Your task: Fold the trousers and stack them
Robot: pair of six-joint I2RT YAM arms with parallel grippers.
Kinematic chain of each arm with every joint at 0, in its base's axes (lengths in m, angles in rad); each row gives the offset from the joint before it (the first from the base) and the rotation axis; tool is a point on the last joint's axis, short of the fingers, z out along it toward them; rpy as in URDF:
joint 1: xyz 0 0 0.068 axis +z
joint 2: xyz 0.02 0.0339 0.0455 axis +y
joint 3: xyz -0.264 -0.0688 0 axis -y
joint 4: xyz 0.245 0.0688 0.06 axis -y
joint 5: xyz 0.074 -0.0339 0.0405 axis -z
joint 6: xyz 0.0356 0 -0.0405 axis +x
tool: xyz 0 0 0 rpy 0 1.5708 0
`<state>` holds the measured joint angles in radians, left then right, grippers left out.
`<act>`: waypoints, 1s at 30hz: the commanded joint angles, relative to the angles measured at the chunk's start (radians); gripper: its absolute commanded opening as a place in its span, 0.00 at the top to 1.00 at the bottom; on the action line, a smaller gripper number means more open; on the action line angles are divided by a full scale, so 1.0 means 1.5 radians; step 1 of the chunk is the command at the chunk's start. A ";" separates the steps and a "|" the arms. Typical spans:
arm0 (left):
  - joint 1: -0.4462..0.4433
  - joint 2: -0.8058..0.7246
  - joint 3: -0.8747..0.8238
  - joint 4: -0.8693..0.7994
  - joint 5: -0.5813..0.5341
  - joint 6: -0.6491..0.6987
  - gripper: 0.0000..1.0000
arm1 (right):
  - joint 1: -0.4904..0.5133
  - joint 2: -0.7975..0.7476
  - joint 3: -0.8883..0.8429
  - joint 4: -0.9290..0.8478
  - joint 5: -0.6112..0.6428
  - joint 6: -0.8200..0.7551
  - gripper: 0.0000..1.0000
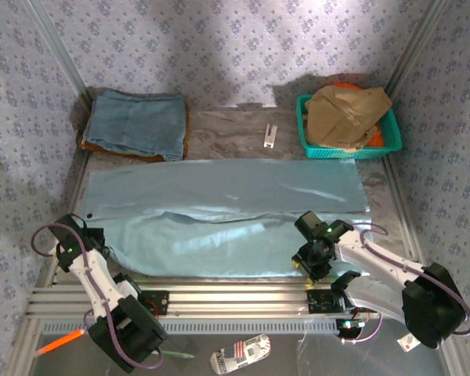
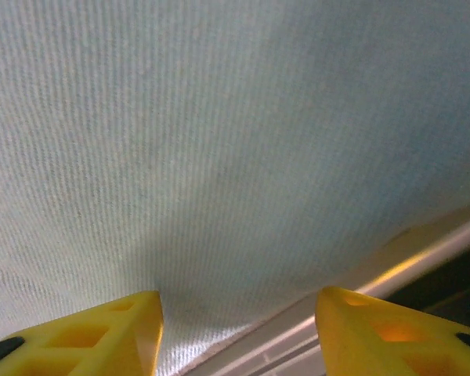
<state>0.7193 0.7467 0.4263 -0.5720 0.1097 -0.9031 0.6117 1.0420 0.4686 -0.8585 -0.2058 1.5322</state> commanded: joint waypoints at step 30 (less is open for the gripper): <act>0.007 -0.087 0.256 -0.148 0.015 -0.021 1.00 | -0.012 -0.210 0.213 -0.303 0.153 -0.265 1.00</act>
<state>0.7143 0.6361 0.7612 -0.7918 0.1532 -0.9165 0.6022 0.7471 0.7422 -1.1812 -0.0479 1.2026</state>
